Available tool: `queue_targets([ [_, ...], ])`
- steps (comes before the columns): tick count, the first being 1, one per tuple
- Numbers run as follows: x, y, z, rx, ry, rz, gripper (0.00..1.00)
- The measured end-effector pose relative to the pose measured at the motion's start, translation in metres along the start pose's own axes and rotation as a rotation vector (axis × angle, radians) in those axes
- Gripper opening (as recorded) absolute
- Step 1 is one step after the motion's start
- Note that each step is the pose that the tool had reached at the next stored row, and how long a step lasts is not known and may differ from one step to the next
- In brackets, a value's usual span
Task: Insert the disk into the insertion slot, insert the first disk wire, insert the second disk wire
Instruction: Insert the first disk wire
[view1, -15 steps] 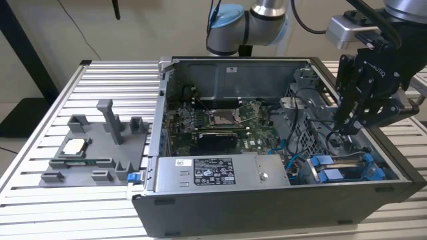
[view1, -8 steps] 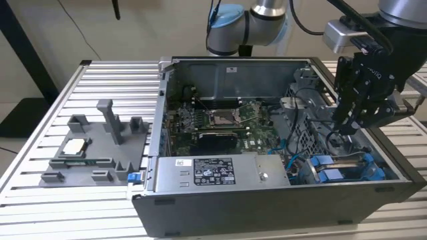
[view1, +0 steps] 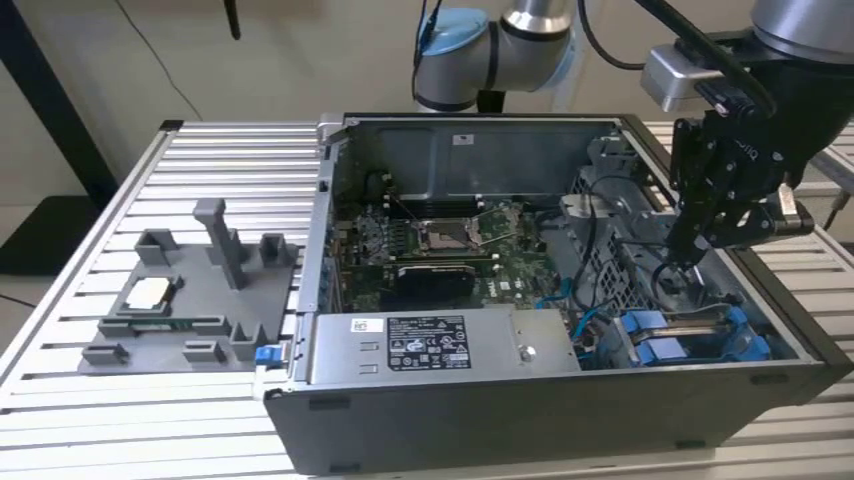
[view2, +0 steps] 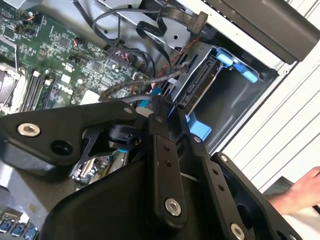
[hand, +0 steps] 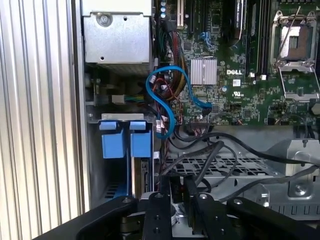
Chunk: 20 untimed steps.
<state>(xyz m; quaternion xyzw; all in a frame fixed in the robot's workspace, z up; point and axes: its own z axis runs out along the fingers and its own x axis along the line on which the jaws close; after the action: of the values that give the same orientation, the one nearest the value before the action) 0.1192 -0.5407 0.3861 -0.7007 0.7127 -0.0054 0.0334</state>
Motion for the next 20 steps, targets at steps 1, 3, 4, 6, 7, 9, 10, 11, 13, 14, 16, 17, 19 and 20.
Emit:
queue_targets([
  [1, 0.0000, 0.0002, 0.0004, 0.0008, -0.0029, 0.000, 0.25],
  [3, 0.0000, 0.0003, 0.0009, 0.0021, -0.0085, 0.000, 0.25],
  [4, 0.0000, 0.0004, 0.0012, 0.0027, -0.0110, 0.000, 0.25],
  [6, 0.0000, 0.0004, 0.0014, 0.0033, -0.0132, 0.000, 0.25],
  [7, 0.0000, 0.0004, 0.0014, 0.0035, -0.0132, 0.000, 0.25],
  [9, 0.0000, 0.0004, 0.0015, 0.0035, -0.0134, 0.000, 0.19],
  [10, 0.0000, 0.0004, 0.0015, 0.0035, -0.0134, 0.000, 0.19],
  [11, 0.0000, 0.0004, 0.0015, 0.0035, -0.0134, 0.000, 0.19],
  [13, 0.0000, 0.0004, 0.0017, 0.0035, -0.0130, 0.000, 0.19],
  [14, 0.0000, 0.0005, 0.0021, 0.0032, -0.0116, 0.000, 0.19],
  [16, 0.0004, 0.0005, 0.0027, 0.0009, -0.0064, 0.000, 0.19],
  [17, 0.0007, 0.0004, 0.0032, -0.0010, -0.0042, 0.000, 0.19],
  [19, 0.0018, 0.0002, 0.0039, -0.0049, 0.0000, 0.000, 0.19],
  [20, 0.0023, 0.0002, 0.0044, -0.0068, 0.0022, 0.000, 0.19],
])
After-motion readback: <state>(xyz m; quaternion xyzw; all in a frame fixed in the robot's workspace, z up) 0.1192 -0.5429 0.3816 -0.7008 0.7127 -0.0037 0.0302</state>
